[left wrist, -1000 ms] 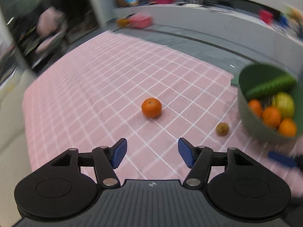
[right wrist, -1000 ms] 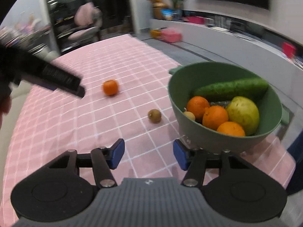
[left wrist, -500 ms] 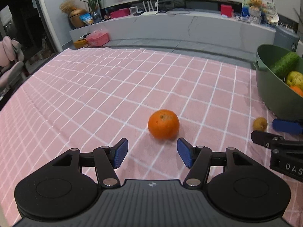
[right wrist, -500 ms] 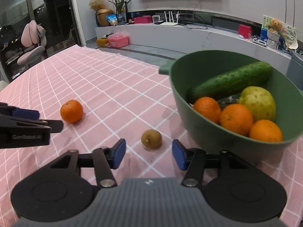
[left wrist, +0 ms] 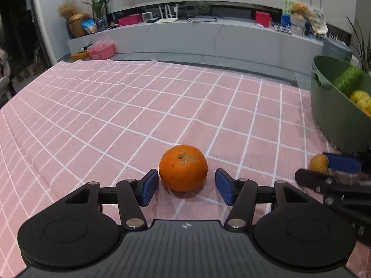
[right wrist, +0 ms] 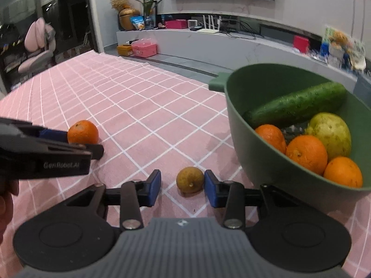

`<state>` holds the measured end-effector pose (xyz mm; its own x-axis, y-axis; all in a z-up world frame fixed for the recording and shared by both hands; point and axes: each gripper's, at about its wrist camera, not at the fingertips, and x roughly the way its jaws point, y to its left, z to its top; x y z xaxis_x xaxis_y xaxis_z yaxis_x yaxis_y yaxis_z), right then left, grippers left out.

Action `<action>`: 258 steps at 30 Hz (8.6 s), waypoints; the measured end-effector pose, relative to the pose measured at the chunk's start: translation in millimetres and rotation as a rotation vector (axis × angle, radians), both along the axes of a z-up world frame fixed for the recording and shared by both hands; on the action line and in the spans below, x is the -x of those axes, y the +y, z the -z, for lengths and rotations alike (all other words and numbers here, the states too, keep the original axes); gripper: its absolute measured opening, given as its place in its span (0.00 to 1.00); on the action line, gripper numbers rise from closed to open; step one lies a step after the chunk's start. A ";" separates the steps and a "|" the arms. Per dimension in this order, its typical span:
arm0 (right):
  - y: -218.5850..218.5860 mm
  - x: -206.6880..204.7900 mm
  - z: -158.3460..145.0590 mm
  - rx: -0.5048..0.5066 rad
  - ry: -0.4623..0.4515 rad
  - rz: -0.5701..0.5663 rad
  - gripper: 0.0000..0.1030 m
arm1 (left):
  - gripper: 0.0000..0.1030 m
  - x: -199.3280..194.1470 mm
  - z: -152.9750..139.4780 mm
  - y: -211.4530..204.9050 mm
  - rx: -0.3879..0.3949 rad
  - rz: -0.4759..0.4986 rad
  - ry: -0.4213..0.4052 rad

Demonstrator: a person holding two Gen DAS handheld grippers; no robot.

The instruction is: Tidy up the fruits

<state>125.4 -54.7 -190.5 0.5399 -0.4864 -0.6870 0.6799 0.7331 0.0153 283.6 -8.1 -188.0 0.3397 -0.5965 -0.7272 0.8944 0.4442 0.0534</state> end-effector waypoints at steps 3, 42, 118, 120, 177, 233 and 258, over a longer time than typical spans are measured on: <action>-0.8 -0.6 0.9 0.006 -0.001 0.004 0.29 | 0.60 0.3 0.5 0.4 0.009 0.000 -0.004; -39.4 13.9 -214.2 -0.082 -0.177 -0.420 0.21 | 0.47 83.3 -234.4 30.0 0.017 -0.314 -0.213; -205.3 -30.7 -82.5 -0.283 0.190 -1.307 0.23 | 0.47 196.0 -78.2 -156.1 -0.200 -0.461 0.203; -205.1 -33.9 -80.0 -0.291 0.189 -1.304 0.23 | 0.47 194.9 -78.6 -154.8 -0.198 -0.464 0.209; -252.8 152.2 -148.0 -0.155 0.115 -0.584 0.96 | 0.95 271.7 -169.5 -129.5 -0.071 -0.979 0.094; -245.2 151.6 -117.5 -0.159 0.168 -0.606 0.96 | 0.93 274.5 -135.6 -134.1 -0.160 -0.979 0.142; -244.5 151.7 -117.0 -0.158 0.169 -0.605 0.96 | 0.90 275.5 -133.5 -132.3 -0.129 -0.976 0.160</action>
<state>-26.3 -299.2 -73.5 0.5648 -0.0163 -0.8250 0.1497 0.9852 0.0831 8.0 -140.4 -54.5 0.5311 -0.0212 -0.8470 0.1411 0.9879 0.0638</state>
